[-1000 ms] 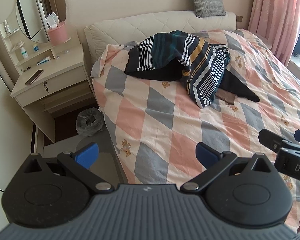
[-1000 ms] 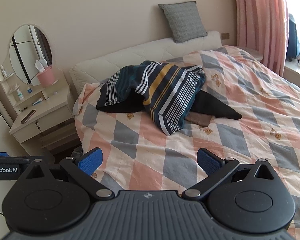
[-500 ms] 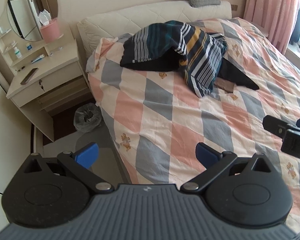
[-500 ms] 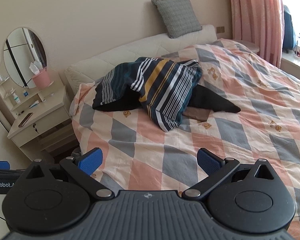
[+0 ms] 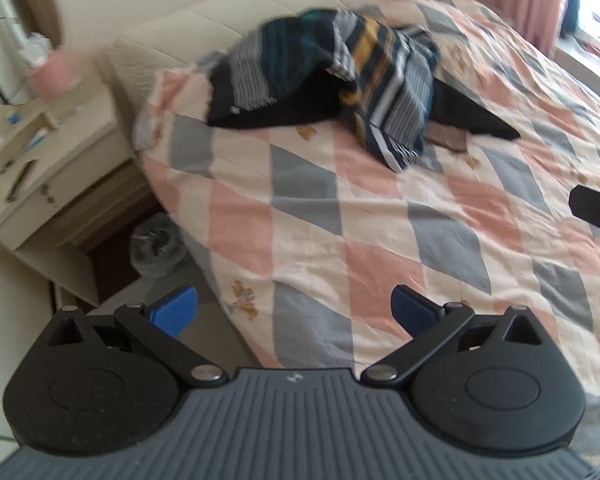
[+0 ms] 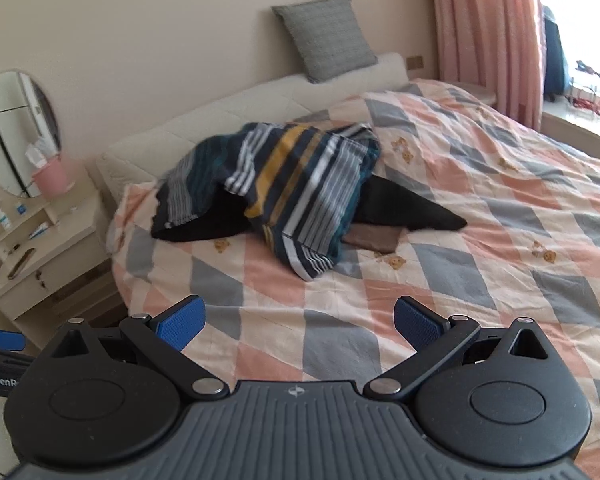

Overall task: Fold clothes
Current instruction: 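Move both grippers toward the striped sweater on the bed, then grasp the striped sweater with the left gripper while the right gripper grasps it too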

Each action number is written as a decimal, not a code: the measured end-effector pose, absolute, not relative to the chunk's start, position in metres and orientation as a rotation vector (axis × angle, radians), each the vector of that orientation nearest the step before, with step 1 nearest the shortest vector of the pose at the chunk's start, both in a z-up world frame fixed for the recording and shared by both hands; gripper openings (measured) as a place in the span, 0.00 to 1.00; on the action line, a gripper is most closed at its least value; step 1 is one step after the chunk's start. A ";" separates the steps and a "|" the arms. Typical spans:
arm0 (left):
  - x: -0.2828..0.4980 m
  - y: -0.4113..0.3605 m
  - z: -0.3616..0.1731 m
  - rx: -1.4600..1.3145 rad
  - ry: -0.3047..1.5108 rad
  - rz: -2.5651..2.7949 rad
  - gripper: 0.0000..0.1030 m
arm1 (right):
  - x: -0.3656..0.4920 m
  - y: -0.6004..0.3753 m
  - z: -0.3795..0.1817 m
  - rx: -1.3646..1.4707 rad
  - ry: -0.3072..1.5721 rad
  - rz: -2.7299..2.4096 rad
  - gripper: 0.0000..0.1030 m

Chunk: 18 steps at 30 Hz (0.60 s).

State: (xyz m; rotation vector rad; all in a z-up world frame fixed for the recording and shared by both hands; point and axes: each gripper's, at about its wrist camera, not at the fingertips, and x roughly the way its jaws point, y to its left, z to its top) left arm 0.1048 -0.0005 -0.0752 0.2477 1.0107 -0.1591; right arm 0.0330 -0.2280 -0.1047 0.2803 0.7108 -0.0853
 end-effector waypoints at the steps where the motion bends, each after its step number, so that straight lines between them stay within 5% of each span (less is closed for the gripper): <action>1: 0.116 -0.002 -0.080 0.257 1.022 -0.185 0.99 | 0.041 -0.232 -0.112 0.286 0.731 -0.099 1.00; 12: 0.231 -0.037 -0.127 0.633 0.827 -0.385 0.98 | 0.135 -0.246 -0.183 0.450 0.825 -0.211 1.00; 18: 0.277 -0.061 -0.162 0.969 0.621 -0.443 0.85 | 0.186 -0.263 -0.216 0.618 0.858 -0.262 1.00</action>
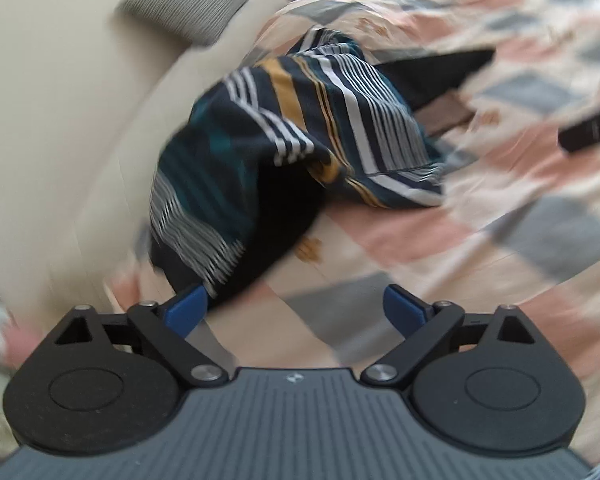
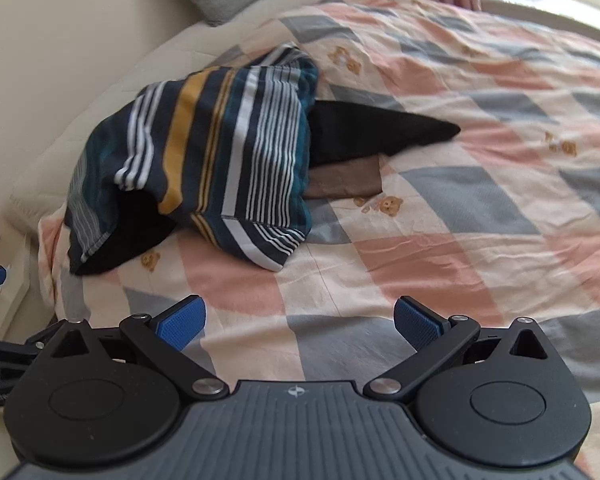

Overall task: Fold clothes
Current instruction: 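Grasp the striped sweater with the left gripper while the right gripper grasps it too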

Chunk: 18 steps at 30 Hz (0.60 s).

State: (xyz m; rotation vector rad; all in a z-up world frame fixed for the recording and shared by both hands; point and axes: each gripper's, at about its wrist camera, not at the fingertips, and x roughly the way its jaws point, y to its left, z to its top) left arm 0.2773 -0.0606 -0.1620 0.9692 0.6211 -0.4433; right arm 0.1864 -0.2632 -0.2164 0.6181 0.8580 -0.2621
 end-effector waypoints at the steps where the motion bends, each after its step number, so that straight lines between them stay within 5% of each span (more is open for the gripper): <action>1: 0.285 -0.065 -0.168 1.013 0.591 -0.450 0.80 | 0.195 -0.267 -0.223 0.649 0.867 -0.266 1.00; 4: 0.307 -0.079 -0.186 1.151 0.462 -0.471 0.77 | 0.220 -0.282 -0.246 0.819 0.882 -0.273 1.00; 11: 0.354 -0.105 -0.219 1.416 0.171 -0.521 0.76 | 0.276 -0.311 -0.301 1.178 0.787 -0.242 0.75; 18: 0.390 -0.116 -0.247 1.508 0.117 -0.568 0.77 | 0.336 -0.330 -0.363 1.164 0.802 -0.312 0.75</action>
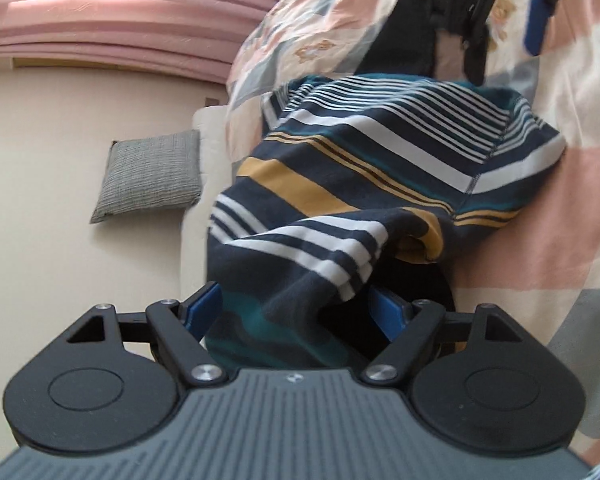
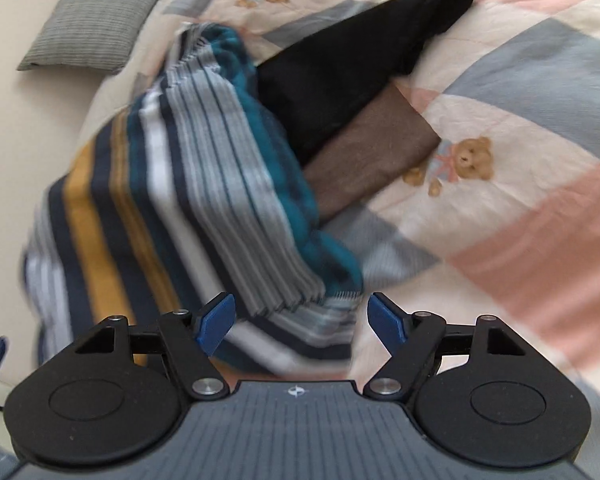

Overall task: Fold clothes
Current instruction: 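Grasp the striped sweater with the left gripper while the right gripper grasps it too, then lift the sweater high with both grippers to shake it out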

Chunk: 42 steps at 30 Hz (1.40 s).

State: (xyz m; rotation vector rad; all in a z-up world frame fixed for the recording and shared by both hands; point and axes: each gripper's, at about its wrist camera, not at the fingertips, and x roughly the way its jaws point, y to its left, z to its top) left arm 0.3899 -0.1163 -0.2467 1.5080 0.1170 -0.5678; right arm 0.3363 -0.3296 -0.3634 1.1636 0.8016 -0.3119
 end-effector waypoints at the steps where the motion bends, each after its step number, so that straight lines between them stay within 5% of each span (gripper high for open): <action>1: 0.394 -0.117 -0.250 1.501 0.132 -0.567 0.77 | 0.343 -0.330 -0.374 1.168 0.812 -0.313 0.75; 4: 0.406 -0.120 -0.256 1.469 0.177 -0.542 0.74 | 0.357 -0.328 -0.404 1.219 0.849 -0.304 0.77; 6: 0.415 -0.123 -0.259 1.440 0.212 -0.512 0.56 | 0.362 -0.324 -0.409 1.247 0.836 -0.265 0.69; 7: 0.419 -0.123 -0.259 1.424 0.228 -0.492 0.39 | 0.364 -0.321 -0.407 1.247 0.829 -0.248 0.48; 8: 0.421 -0.122 -0.257 1.406 0.235 -0.475 0.25 | 0.366 -0.319 -0.405 1.247 0.822 -0.230 0.16; 9: 0.424 -0.122 -0.254 1.387 0.235 -0.466 0.20 | 0.364 -0.318 -0.397 1.246 0.808 -0.214 0.09; 13: 0.426 -0.120 -0.227 1.275 0.237 -0.454 0.10 | 0.344 -0.317 -0.354 1.266 0.709 -0.145 0.07; 23: 0.424 -0.100 -0.095 0.916 0.256 -0.377 0.08 | 0.245 -0.345 -0.201 1.427 0.182 0.061 0.06; 28: 0.415 -0.104 -0.020 0.843 0.124 -0.363 0.07 | 0.196 -0.365 -0.112 1.326 -0.001 0.123 0.06; 35: 0.336 -0.124 0.078 0.743 -0.067 -0.465 0.07 | 0.091 -0.388 -0.006 1.172 -0.202 0.087 0.06; 42: 0.217 -0.142 0.121 0.649 -0.160 -0.675 0.08 | -0.063 -0.402 0.070 1.030 -0.342 -0.057 0.06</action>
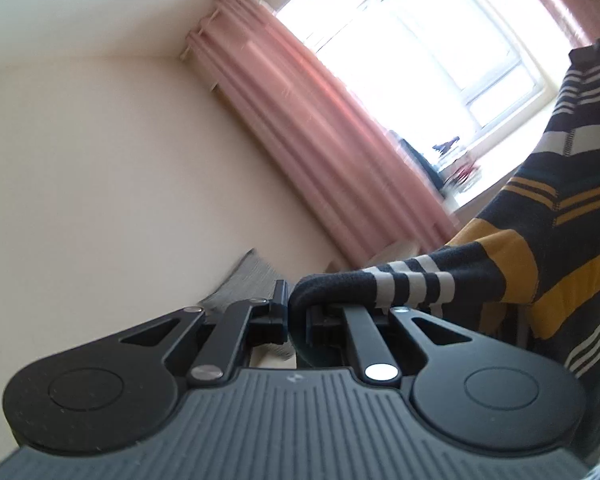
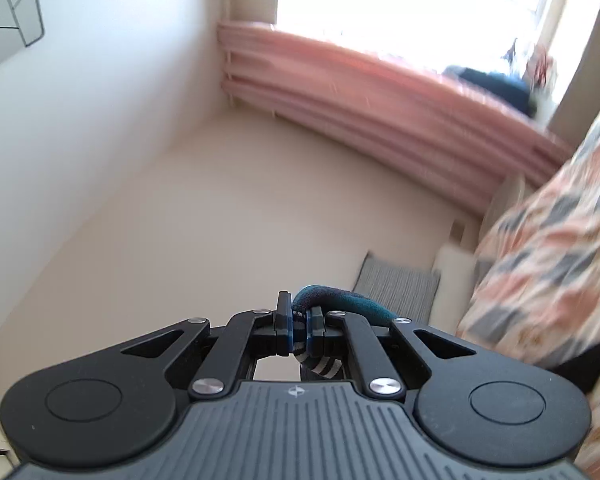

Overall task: Fold clothes
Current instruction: 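Lift the sweater high with both grippers to shake it out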

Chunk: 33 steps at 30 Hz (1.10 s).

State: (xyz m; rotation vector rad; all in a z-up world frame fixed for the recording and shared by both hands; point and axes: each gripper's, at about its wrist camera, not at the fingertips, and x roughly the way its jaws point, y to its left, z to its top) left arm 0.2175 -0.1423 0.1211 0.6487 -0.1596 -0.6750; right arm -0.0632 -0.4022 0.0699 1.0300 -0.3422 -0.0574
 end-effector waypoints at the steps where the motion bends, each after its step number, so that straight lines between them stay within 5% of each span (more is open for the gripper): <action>1: 0.203 -0.145 0.125 0.625 -0.145 -0.715 0.08 | -0.087 -0.403 0.078 1.012 -0.351 -0.086 0.06; 12: 0.021 -0.180 0.142 0.478 -0.095 -1.119 0.08 | -0.320 -0.400 0.137 0.833 -0.465 -0.366 0.07; 19: -0.083 -0.175 0.165 0.376 -0.097 -1.379 0.08 | -0.395 -0.394 0.189 0.689 -0.486 -0.479 0.07; 24: -0.098 -0.166 0.184 0.245 -0.017 -1.494 0.08 | -0.371 -0.395 0.240 0.594 -0.430 -0.481 0.07; 28: -0.042 -0.158 0.166 0.180 0.141 -1.467 0.08 | -0.275 -0.407 0.248 0.579 -0.274 -0.437 0.07; 31: 0.005 -0.152 0.128 0.189 0.326 -1.380 0.12 | -0.184 -0.420 0.214 0.626 -0.081 -0.409 0.10; 33: 0.044 -0.155 0.088 0.239 0.475 -1.267 0.16 | -0.113 -0.424 0.163 0.700 0.111 -0.371 0.22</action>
